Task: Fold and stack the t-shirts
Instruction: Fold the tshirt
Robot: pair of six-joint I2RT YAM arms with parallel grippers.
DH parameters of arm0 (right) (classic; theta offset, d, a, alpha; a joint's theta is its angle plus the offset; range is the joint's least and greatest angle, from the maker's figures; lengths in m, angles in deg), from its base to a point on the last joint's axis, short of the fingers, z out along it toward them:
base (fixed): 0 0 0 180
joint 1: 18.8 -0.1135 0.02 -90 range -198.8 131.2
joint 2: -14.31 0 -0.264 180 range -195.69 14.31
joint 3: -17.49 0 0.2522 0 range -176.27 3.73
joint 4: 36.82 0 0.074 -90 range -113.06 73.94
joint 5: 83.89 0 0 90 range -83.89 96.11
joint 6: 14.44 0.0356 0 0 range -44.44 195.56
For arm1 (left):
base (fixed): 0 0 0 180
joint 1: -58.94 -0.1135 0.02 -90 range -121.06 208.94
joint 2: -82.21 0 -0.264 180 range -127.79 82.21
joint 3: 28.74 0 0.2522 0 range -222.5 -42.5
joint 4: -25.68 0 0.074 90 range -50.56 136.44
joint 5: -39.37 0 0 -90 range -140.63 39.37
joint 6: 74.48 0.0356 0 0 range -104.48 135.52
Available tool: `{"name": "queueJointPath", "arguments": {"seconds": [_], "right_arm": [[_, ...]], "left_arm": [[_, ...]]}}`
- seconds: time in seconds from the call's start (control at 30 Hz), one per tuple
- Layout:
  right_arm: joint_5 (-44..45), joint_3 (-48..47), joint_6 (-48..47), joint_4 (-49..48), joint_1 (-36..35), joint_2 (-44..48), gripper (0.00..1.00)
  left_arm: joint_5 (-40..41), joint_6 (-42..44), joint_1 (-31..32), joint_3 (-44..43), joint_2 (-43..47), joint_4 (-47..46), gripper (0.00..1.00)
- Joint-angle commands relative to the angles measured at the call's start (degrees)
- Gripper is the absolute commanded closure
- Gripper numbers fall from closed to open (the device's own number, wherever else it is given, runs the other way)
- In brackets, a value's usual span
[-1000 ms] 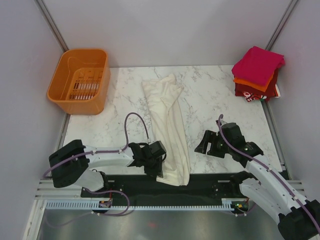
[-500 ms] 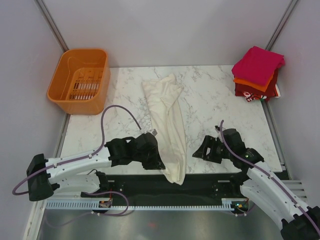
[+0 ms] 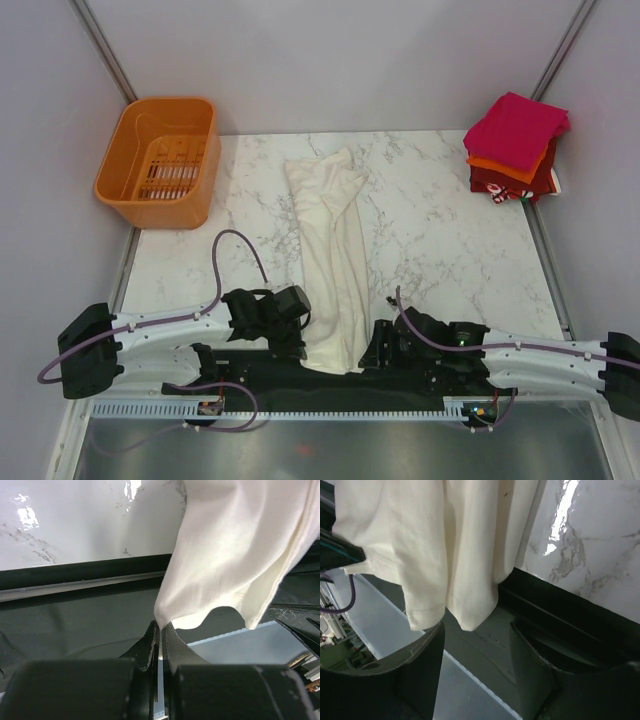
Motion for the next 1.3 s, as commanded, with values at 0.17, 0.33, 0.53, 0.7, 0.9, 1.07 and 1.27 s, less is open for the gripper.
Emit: {"name": "queueJointPath", "arguments": {"seconds": [0.17,0.33,0.53,0.7,0.9,1.07,1.27], "right_arm": [[14.0,2.5,7.6,-11.7,-4.7,-4.9,0.4],[16.7,2.1,7.0,-11.5,-4.8,-6.9,0.41],[19.7,-2.0,4.1,-8.8,-4.9,-11.0,0.58],[20.9,-3.2,2.2,-8.2,-4.8,-9.8,0.77],[20.4,-5.1,0.4,-7.5,-4.9,-5.0,1.0],[20.7,-16.8,-2.8,7.9,-4.8,-3.1,1.0],[14.7,-27.8,-4.4,21.9,-4.8,-12.9,0.53]], "left_arm": [[1.6,-2.4,0.3,1.0,-0.5,0.5,0.98],[1.6,-2.3,0.3,1.4,-0.4,0.5,0.98],[2.0,-2.3,0.3,1.0,-0.4,0.5,0.98],[2.0,-2.1,0.3,0.7,0.3,0.5,0.98],[1.8,-1.9,0.3,0.0,1.9,0.6,0.98],[-0.4,-1.1,0.3,-3.4,3.9,0.7,0.98],[-3.4,-1.2,0.3,-5.5,5.3,0.8,0.98]]}}
